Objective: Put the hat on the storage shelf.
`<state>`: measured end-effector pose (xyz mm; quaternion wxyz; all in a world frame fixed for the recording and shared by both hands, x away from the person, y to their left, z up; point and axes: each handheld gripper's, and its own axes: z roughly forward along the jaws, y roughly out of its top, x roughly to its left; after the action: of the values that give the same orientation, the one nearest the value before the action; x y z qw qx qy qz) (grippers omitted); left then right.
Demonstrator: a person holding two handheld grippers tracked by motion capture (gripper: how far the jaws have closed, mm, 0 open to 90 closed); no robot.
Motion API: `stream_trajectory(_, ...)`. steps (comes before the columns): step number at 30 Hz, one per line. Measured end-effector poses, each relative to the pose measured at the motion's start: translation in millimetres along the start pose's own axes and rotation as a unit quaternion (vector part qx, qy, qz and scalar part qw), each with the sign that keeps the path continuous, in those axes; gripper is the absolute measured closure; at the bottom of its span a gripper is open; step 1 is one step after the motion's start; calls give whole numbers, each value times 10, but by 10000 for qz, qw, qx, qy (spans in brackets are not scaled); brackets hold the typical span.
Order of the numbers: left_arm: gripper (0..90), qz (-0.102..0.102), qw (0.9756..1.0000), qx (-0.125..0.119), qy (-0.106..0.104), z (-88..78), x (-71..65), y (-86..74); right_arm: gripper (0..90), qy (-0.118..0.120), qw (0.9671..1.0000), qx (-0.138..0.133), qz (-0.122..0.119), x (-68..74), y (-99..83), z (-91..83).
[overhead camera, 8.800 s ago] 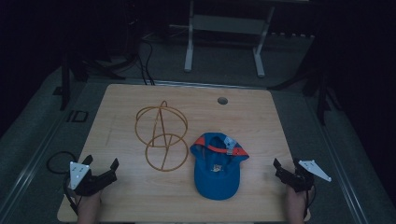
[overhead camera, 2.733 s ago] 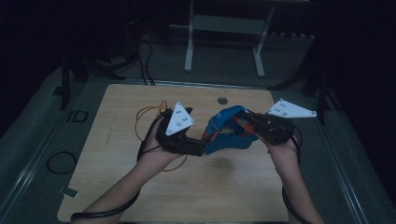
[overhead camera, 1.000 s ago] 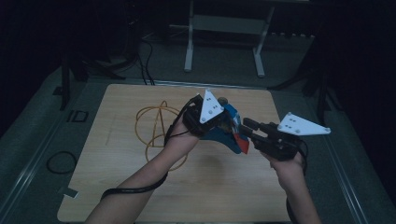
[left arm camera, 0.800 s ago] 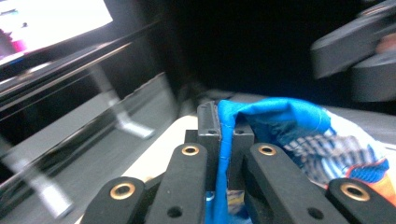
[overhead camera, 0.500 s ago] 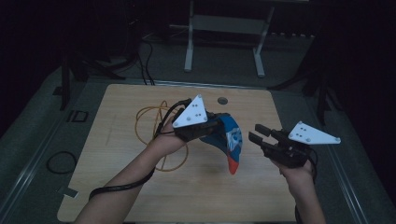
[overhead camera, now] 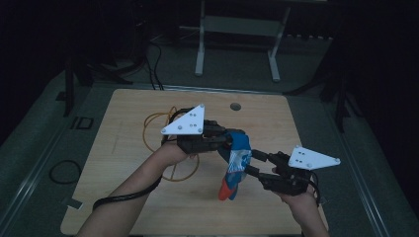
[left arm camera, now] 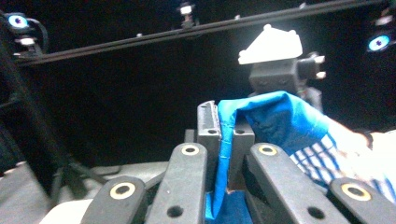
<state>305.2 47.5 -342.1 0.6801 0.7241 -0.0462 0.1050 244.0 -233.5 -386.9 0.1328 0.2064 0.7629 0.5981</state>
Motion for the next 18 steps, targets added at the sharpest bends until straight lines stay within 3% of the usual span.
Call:
stream_trajectory(5, 883, 15, 10000, 2, 9, 25, 16, -19, 610, -33, 9999, -23, -144, 18, 31, 46)
stream_trajectory(7, 882, -21, 10000, 74, 55, 31, 26, -35, 825, -56, 9993, 100, -346, 53, 46, 82)
stream_trajectory(8, 882, -27, 9999, 115, 86, 26, 31, -39, 874, -94, 9991, 139, -385, 62, 49, 88)
stream_trajectory(13, 880, -173, 9982, 457, 359, -36, 68, -84, 899, -429, 9973, 293, -515, 82, 32, 90)
stream_trajectory(18, 879, -184, 9958, 711, 539, -117, 76, -99, 900, -637, 9972, 36, -393, 28, 67, -14)
